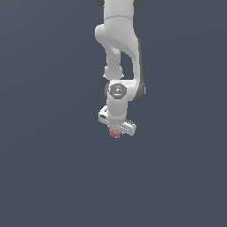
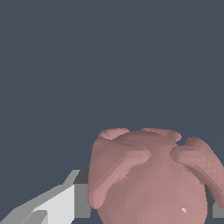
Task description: Pick up the object and move it to a goal position.
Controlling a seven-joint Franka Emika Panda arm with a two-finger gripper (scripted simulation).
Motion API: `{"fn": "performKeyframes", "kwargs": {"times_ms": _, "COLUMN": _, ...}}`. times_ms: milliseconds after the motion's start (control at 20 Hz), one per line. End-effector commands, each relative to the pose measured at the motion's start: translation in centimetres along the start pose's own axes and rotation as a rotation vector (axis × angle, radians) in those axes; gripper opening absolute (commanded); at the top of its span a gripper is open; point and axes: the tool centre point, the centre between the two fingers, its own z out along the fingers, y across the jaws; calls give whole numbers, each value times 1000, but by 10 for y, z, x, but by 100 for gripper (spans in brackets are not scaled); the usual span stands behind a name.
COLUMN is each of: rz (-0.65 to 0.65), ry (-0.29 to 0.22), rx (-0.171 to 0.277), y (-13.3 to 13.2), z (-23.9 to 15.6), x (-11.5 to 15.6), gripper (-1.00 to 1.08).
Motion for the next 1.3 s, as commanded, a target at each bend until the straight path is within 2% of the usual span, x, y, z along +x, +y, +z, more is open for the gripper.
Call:
{"fn": "performKeyframes", "kwargs": {"times_ms": 0, "rz": 0, "ry": 0, "rx": 0, "y": 0, "z": 1, "x": 0, "gripper": -100}}
{"fn": "performKeyframes", "kwargs": {"times_ms": 650, "rz": 0, "ry": 0, "rx": 0, "y": 8, "z": -13, "x": -4, "gripper": -100}}
{"fn": "performKeyframes", "kwargs": {"times_ms": 1250, "rz": 0, "ry": 0, "rx": 1, "y": 47, "z": -81, "x": -23, "gripper": -100}}
